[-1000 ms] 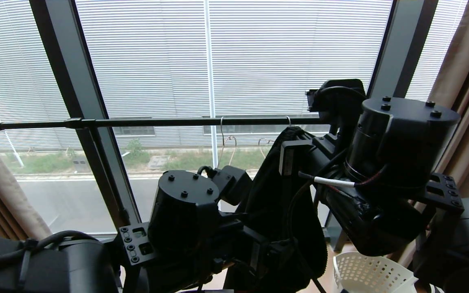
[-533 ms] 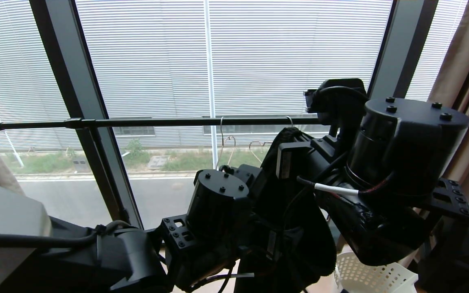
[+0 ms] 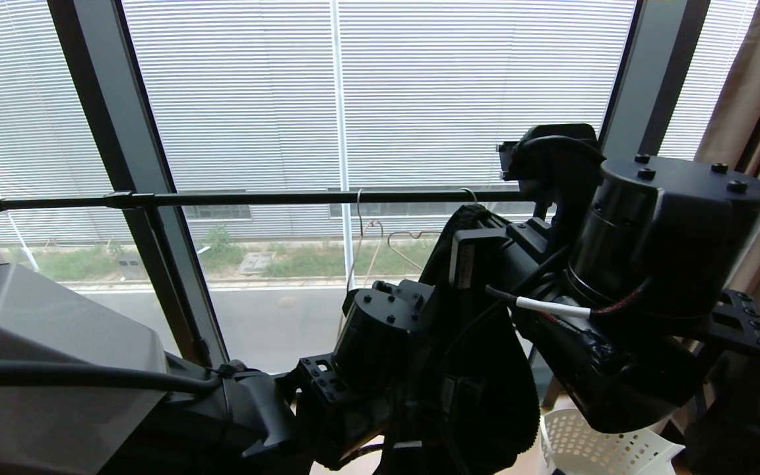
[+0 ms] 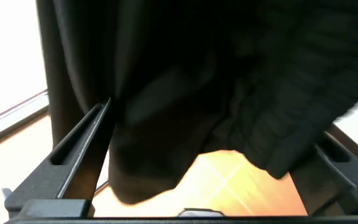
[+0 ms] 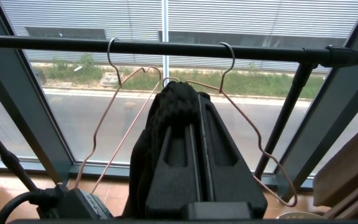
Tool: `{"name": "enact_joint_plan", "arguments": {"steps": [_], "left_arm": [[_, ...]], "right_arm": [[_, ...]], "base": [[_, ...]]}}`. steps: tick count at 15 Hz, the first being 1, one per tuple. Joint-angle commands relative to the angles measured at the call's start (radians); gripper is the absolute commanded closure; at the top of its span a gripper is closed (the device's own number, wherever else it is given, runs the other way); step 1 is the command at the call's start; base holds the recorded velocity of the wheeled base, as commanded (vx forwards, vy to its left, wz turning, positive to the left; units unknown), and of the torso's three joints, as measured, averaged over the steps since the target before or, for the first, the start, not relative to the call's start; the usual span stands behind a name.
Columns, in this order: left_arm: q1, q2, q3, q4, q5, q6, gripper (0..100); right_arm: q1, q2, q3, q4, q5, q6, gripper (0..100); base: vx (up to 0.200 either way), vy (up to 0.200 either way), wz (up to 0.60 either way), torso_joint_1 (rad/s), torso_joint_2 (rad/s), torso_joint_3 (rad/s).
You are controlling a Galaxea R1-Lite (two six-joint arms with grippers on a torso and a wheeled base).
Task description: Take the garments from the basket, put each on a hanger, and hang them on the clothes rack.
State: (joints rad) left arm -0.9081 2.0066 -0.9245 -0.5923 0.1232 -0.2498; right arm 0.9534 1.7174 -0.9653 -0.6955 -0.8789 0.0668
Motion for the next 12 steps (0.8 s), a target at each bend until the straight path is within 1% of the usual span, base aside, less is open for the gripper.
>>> {"name": "enact_joint_plan", "arguments": {"steps": [1, 7, 10, 12], "left_arm": [[-0.002, 0.015, 0.022, 0.002, 0.03, 0.0, 0], [-0.023, 0.017, 0.099, 0.002, 0.036, -0.002, 0], [-0.025, -0.009, 0.187, -0.003, 0.036, -0.002, 0], [-0.046, -0.032, 0.22, -0.004, 0.036, -0.002, 0]], "right_arm": [[0.001, -0.015, -0.001, 0.001, 0.001, -0.001, 100], [0.002, -0.018, -0.003, -0.001, 0.0, 0.001, 100], [0.001, -0.012, -0.001, -0.001, 0.001, 0.002, 100], [-0.004, -0.012, -0.003, -0.002, 0.001, 0.002, 100]], "base": [[0.0, 0.0, 0.0, 0.0, 0.0, 0.0], [0.0, 0.0, 0.0, 0.0, 0.0, 0.0], [0.0, 0.0, 0.0, 0.0, 0.0, 0.0], [0.0, 0.0, 0.0, 0.0, 0.0, 0.0]]}}
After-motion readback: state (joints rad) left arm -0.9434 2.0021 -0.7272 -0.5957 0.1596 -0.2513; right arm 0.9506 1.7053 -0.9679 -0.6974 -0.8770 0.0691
